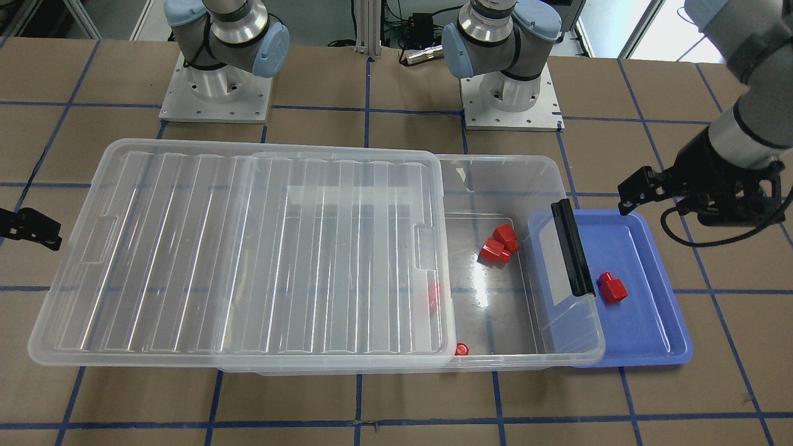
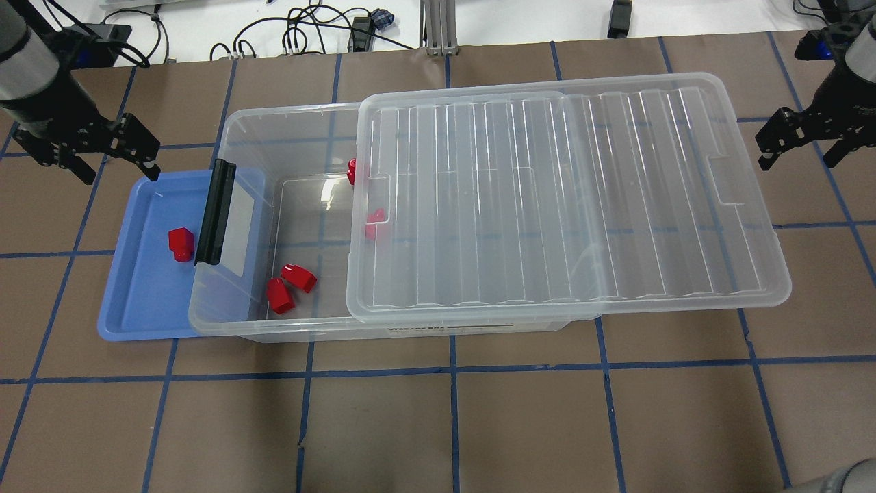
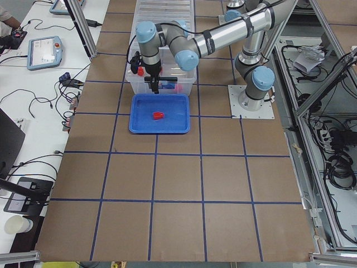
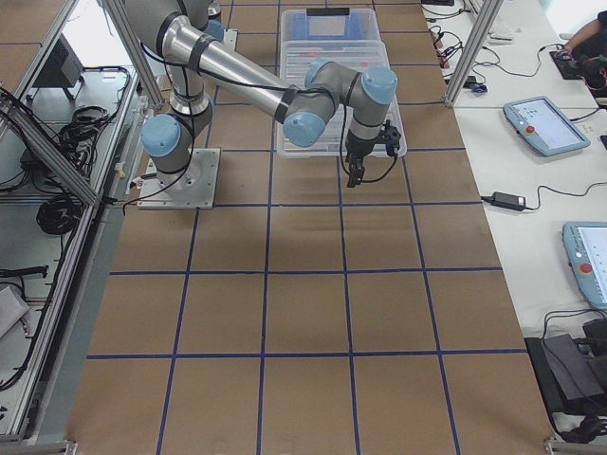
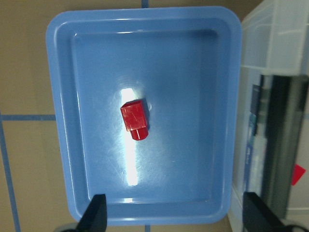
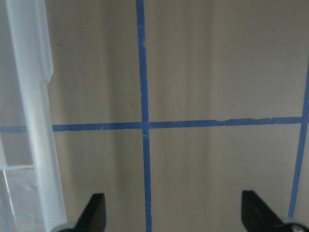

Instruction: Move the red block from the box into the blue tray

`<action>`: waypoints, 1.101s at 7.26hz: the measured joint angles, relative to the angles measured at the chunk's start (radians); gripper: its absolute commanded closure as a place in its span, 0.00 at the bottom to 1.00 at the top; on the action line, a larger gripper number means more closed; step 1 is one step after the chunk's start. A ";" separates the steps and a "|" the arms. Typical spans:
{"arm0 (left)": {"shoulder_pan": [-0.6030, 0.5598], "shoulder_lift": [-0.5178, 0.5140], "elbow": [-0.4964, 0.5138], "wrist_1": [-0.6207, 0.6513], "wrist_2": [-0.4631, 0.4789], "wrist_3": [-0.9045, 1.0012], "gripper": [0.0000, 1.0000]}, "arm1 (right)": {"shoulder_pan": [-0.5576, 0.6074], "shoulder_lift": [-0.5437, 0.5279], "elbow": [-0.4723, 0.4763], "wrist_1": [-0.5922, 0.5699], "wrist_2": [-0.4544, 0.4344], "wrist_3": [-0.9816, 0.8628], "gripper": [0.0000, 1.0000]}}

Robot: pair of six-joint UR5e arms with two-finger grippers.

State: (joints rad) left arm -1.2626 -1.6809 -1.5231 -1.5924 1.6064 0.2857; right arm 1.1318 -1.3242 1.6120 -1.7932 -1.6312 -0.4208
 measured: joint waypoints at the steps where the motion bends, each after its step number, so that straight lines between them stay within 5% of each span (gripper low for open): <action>1: -0.069 0.030 0.025 -0.045 0.000 -0.080 0.00 | 0.003 -0.002 0.005 0.002 0.001 -0.001 0.00; 4: -0.273 0.103 0.033 -0.062 -0.002 -0.236 0.00 | 0.008 -0.011 0.026 0.004 0.010 0.003 0.00; 8: -0.294 0.119 -0.039 -0.003 -0.007 -0.244 0.00 | 0.055 -0.011 0.033 0.000 0.009 0.019 0.00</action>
State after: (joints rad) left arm -1.5562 -1.5618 -1.5621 -1.5955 1.5990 0.0419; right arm 1.1871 -1.3356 1.6449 -1.7928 -1.6221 -0.4022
